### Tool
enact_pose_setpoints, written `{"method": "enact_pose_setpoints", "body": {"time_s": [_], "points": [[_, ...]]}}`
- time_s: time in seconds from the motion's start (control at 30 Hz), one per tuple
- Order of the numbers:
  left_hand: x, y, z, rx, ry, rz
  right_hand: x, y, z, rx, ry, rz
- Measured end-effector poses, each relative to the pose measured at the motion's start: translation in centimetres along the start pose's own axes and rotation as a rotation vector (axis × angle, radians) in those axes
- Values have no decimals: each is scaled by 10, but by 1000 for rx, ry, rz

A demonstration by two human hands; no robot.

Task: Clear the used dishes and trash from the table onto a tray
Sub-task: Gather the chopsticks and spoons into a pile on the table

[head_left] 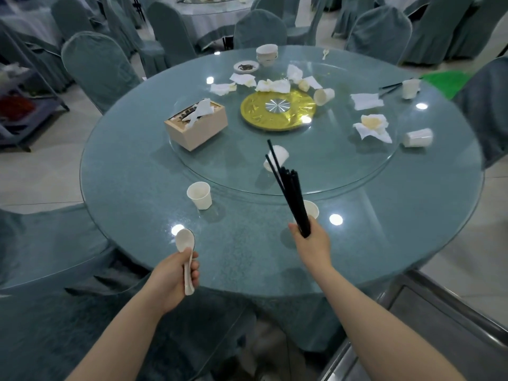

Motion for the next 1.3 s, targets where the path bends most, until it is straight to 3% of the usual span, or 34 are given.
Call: {"method": "enact_pose_setpoints", "body": {"time_s": [0.3, 0.47, 0.63, 1.0, 1.3], "points": [[-21, 1, 10, 75, -127, 51, -72, -3, -55, -445, -66, 56], [-41, -29, 17, 162, -319, 1, -159, -12, -97, -708, 11, 113], [-82, -62, 35, 222, -493, -62, -252, -24, -135, -750, 122, 191], [-240, -169, 172, 429, -869, -152, -451, -13, -286, -989, 376, 462], [-389, -335, 321, 486, -1070, -268, -615, 32, -461, -1214, 692, 516]]}}
Point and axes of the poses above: each hand's wrist, its own x-axis towards the middle knuckle, its own z-axis out of the palm, y = z × x, the point moved 6 cm from there along x, towards the middle knuckle, and after that the axes turned 1 degree about z, right-handed, at the moved point
